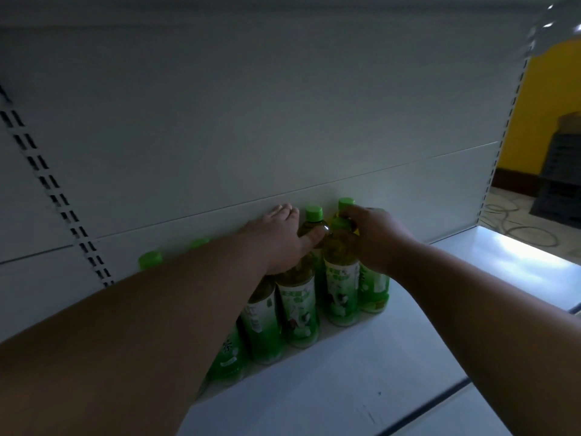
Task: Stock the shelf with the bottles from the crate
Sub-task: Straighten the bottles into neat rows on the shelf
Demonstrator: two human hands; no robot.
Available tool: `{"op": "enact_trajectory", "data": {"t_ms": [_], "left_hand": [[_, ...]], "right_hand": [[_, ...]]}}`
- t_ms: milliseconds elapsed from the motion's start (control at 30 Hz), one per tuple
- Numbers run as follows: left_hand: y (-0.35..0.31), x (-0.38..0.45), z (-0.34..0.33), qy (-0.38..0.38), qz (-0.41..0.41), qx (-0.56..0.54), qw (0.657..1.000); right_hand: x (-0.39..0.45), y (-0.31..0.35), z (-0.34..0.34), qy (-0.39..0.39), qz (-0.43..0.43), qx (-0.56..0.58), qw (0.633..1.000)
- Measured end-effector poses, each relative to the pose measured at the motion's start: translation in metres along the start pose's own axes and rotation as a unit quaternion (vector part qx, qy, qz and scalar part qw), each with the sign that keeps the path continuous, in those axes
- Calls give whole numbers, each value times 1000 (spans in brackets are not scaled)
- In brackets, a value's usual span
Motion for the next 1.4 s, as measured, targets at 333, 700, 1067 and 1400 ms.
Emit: {"op": "enact_trajectory", "data": {"t_ms": [333, 700, 1067, 1400], "left_hand": [[1, 2, -2, 3, -7, -17, 1000], [2, 4, -3, 0, -10, -8, 1000], [-32, 31, 3, -10, -28, 8, 1000], [-25, 48, -13, -5, -37, -30, 999]], "right_hand": [[-2, 12, -3, 8, 11, 37, 999], [-14, -10, 6, -78, -34, 133, 988], [-21, -50, 0, -70, -111, 18, 991], [-11, -55, -9, -45, -164, 69, 983]]}}
Point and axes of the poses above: each hand's wrist, its own x-axis towards the middle knuckle, its own z-axis out of the back of the hand, y = z × x, the point moved 4 cm from there along x, towards the middle knuckle, and after that the axes turned 3 degrees about -x, right-handed, at the moved point
